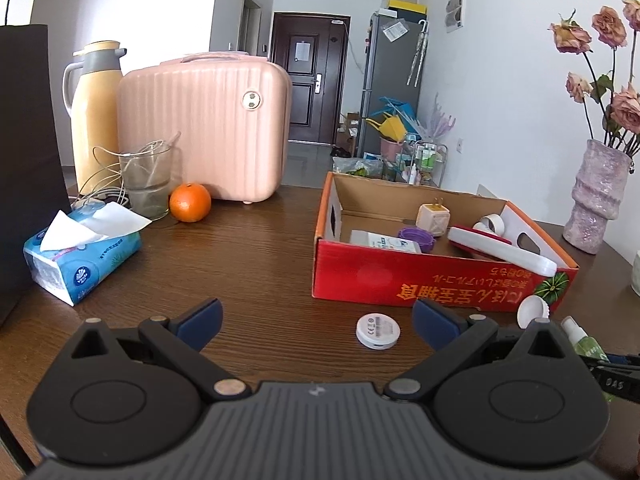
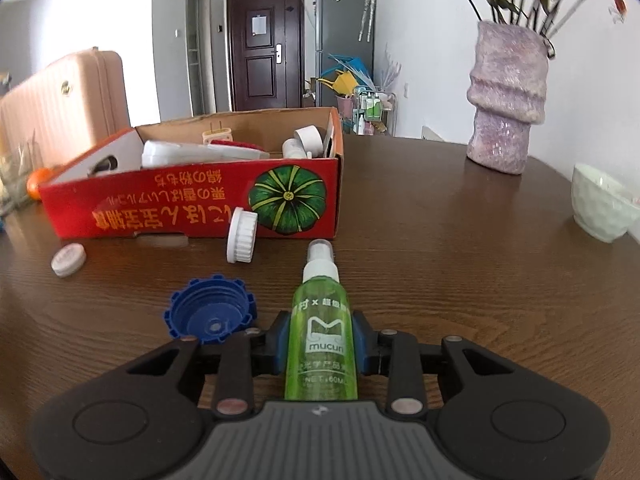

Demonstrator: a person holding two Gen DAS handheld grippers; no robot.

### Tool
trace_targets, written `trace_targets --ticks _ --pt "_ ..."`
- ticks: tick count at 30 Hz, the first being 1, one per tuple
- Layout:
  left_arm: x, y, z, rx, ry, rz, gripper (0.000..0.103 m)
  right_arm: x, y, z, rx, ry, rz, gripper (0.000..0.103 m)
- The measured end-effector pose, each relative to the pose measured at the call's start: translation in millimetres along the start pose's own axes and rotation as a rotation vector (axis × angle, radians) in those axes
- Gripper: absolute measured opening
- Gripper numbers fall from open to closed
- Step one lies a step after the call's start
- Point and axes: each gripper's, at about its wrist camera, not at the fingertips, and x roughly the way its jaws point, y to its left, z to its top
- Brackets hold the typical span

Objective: Organize rigid objects
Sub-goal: 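Grasp the white round container with the left tool while the right tool holds the green bottle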

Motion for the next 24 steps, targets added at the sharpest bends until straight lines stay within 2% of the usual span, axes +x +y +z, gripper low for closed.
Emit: trace_targets --ticks 11,24 --pt "10.5 5.1 -0.6 -0.009 0.030 0.017 0.103 -37.9 -27.8 10.1 0.146 -0.155 0.052 0.030" --pt "54.5 -14.8 -8.9 0.029 0.150 0.003 0.103 -51.3 -26.6 12.8 0.142 -0.214 0.064 0.030"
